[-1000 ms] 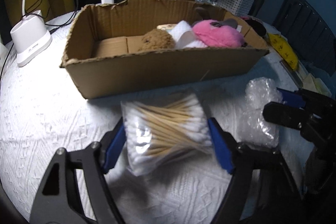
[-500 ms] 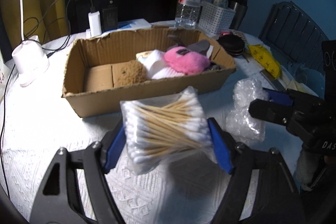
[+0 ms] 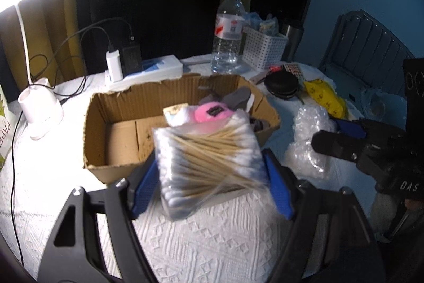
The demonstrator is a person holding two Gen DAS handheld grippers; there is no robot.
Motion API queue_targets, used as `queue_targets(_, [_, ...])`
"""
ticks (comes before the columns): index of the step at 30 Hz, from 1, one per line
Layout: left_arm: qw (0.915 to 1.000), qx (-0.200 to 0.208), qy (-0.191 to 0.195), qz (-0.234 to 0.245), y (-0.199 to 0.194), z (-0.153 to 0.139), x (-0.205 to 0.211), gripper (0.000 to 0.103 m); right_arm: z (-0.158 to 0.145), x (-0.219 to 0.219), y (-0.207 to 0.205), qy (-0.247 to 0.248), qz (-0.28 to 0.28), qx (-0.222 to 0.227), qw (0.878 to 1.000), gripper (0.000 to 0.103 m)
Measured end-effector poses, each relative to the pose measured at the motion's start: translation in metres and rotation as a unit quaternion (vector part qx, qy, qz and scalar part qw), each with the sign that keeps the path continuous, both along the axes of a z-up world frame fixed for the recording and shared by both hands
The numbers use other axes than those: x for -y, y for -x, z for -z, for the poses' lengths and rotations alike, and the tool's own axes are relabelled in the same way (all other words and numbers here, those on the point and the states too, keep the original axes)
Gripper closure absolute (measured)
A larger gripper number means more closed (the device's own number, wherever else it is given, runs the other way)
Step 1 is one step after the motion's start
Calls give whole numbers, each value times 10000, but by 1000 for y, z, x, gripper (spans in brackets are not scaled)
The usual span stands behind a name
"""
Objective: Organize soft objects
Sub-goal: 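Carry the swab pack into the box with the left tool while the right tool carries the bubble-wrap bag there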
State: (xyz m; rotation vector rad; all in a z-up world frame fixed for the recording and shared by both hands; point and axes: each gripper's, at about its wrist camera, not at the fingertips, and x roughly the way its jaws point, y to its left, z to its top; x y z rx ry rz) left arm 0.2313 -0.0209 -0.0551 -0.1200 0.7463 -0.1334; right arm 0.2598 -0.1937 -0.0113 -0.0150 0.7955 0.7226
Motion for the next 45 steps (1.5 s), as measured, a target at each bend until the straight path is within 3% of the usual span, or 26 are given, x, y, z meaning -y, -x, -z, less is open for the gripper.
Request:
queue_targets(12, [9999,102,-57,-40,-36,-9,0,28,-6,4,-27,-24,36,76,10000,60])
queue_targets(21, [9999,-35,-11,-160,-67,1,-1,27,-1,10,-50,21,125,3,9999,60])
queue_targets(24, [9998,-92,-26,-183,-73,7,0,21,0,11,-57,49,155,-6,9999,60])
queue_targets(27, [9998,-23,50,-208,-74,7,-4,13,0,10,-62,73,176,-8,9998,60])
queue_targets(45, [9973,242,242,-655,-34,-1,-79,13,-14,-49,-57,366,-34,167,9992,60])
